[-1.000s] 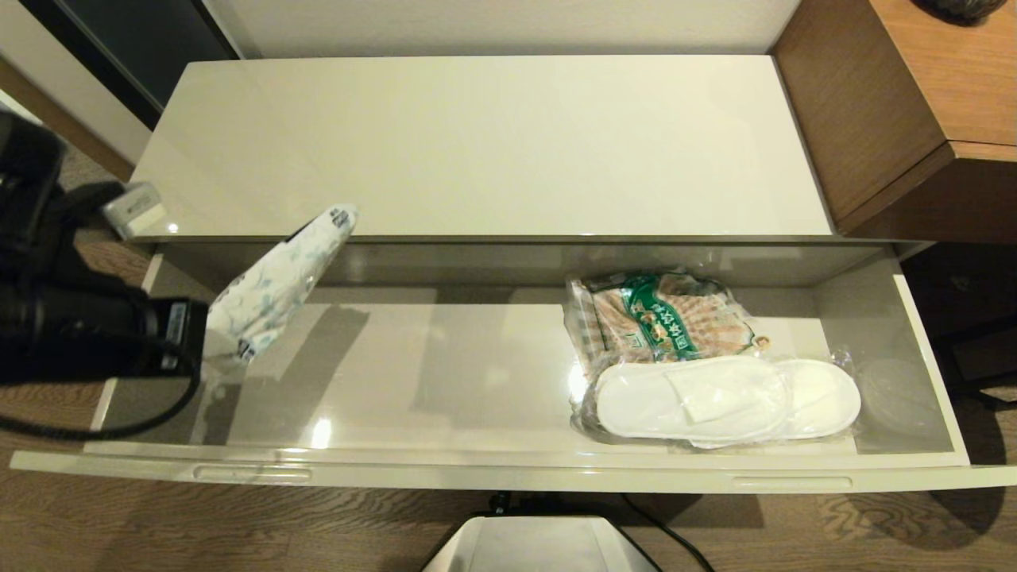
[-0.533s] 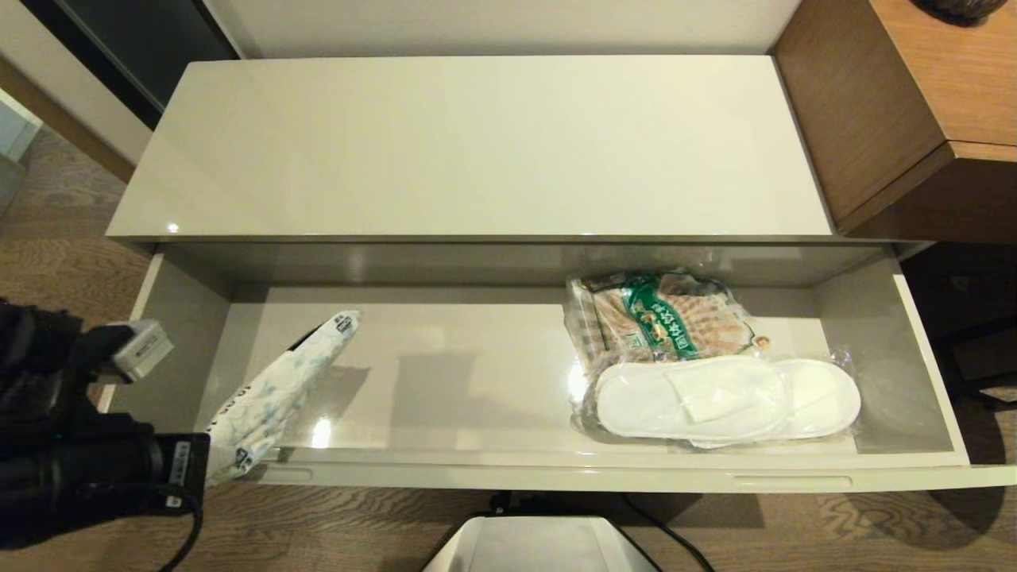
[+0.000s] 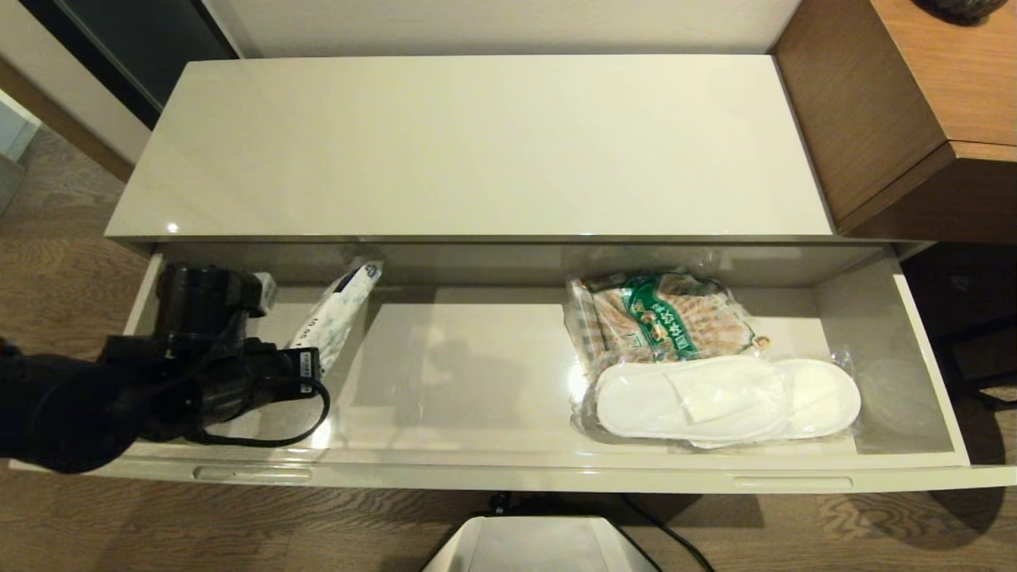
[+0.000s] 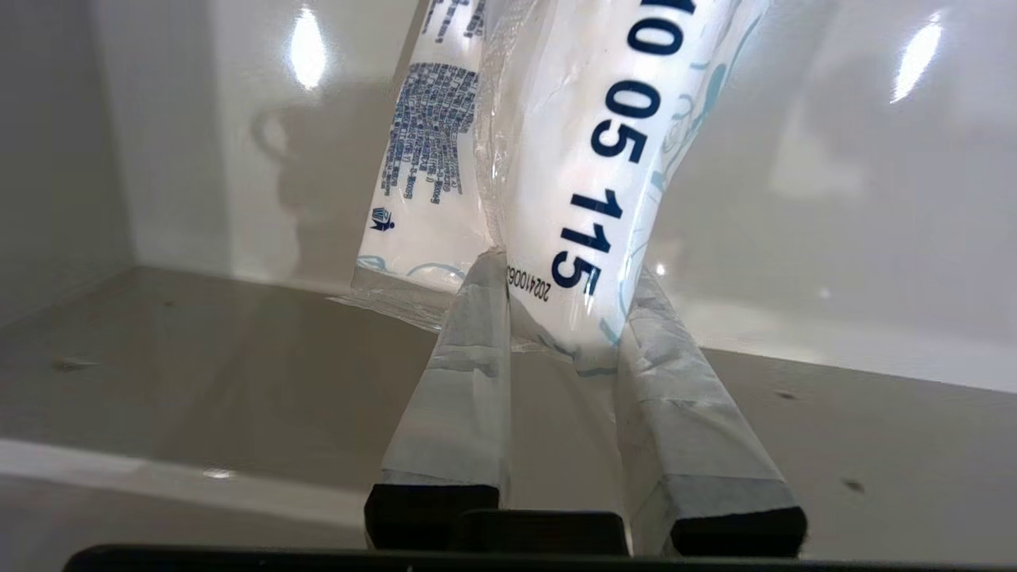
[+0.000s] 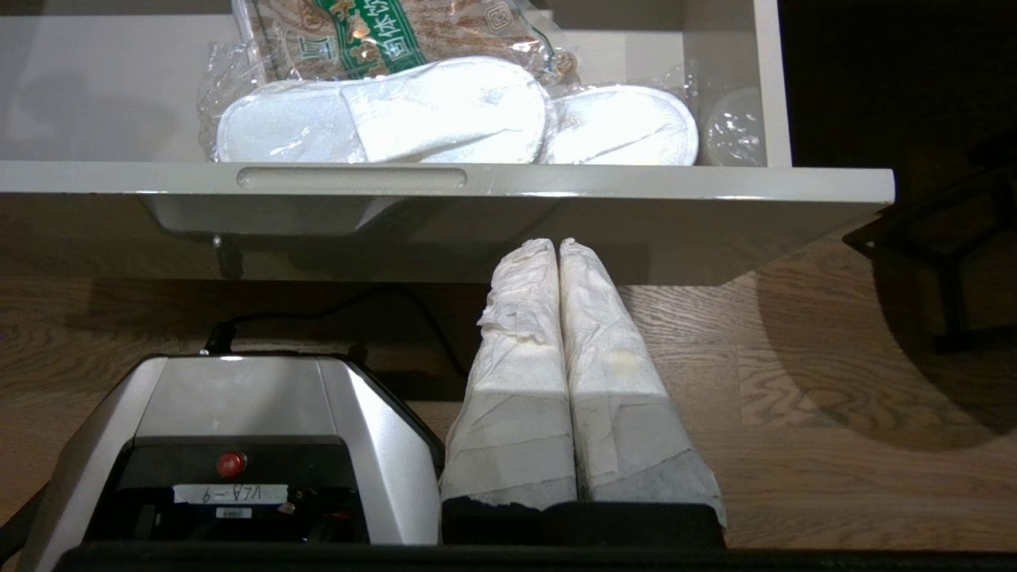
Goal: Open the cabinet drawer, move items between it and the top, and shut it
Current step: Put the tissue in the drawer, then close the drawer
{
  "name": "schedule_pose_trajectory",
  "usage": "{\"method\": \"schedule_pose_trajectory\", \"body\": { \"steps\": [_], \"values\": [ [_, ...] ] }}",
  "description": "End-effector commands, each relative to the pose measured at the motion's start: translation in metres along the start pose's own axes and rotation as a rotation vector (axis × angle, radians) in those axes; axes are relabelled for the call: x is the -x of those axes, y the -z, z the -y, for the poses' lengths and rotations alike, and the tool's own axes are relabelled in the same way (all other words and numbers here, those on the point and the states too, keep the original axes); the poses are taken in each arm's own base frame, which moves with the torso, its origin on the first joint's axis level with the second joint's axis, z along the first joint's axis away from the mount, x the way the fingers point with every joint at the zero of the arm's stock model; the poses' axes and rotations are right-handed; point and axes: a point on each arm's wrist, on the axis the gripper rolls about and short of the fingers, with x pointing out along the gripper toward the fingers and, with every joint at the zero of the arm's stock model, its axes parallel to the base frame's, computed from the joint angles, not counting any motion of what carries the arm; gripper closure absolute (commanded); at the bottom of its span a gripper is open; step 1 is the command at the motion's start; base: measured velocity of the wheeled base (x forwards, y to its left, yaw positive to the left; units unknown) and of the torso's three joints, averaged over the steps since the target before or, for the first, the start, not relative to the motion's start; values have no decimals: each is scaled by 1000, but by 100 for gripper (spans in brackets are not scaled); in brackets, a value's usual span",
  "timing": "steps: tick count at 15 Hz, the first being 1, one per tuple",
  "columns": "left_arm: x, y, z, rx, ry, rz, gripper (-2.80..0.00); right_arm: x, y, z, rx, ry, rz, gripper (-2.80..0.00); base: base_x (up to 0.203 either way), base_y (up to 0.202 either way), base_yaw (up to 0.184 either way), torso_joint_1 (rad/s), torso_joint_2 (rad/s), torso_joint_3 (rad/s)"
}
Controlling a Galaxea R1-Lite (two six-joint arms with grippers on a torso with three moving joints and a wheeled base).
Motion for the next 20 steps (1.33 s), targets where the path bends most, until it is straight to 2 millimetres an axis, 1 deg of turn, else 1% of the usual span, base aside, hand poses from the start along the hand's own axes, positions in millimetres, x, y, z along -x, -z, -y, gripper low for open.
{"method": "schedule_pose_trajectory", "body": {
  "steps": [1, 4, 7, 9, 11, 15, 16, 17, 18, 20],
  "values": [
    [-22, 15, 3, 15, -33, -75, -280, 0, 0, 0, 0, 0, -1, 0, 0, 0, 0, 0, 0, 0],
    [-22, 18, 2, 18, -39, -87, -280, 0, 0, 0, -1, 0, -3, 0, 0, 0, 0, 0, 0, 0],
    [-12, 14, 3, 14, -30, -58, -280, 0, 0, 0, 0, 0, 0, 0, 0, 0, 0, 0, 0, 0],
    [7, 4, 0, 19, -17, -1, -280, 0, 0, 0, -1, 0, 0, 0, 0, 0, 0, 0, 0, 0],
    [32, -3, -2, 21, 1, 41, -280, 0, 0, 0, -1, 0, -1, 0, 0, 0, 0, 0, 0, 0],
    [94, -13, -15, 12, 22, 109, -280, 0, 0, 0, -1, 0, -2, 0, 0, 0, 0, 0, 0, 0],
    [108, -13, -18, 1, 24, 114, 0, 0, 0, 0, -1, 0, 0, 0, 0, 0, 0, 0, 0, 0],
    [123, -10, -22, -13, 26, 120, 0, 0, 0, 0, -1, 0, -2, 0, 0, 0, 0, 0, 0, 0],
    [133, -6, -26, -26, 24, 112, 0, 0, 0, 0, -1, 0, -2, 0, 0, 0, 0, 0, 0, 0],
    [147, 9, -33, -44, 19, 72, 0, 0, 0, 0, -3, 0, -3, 0, 0, 0, 0, 0, 0, 0]
  ]
}}
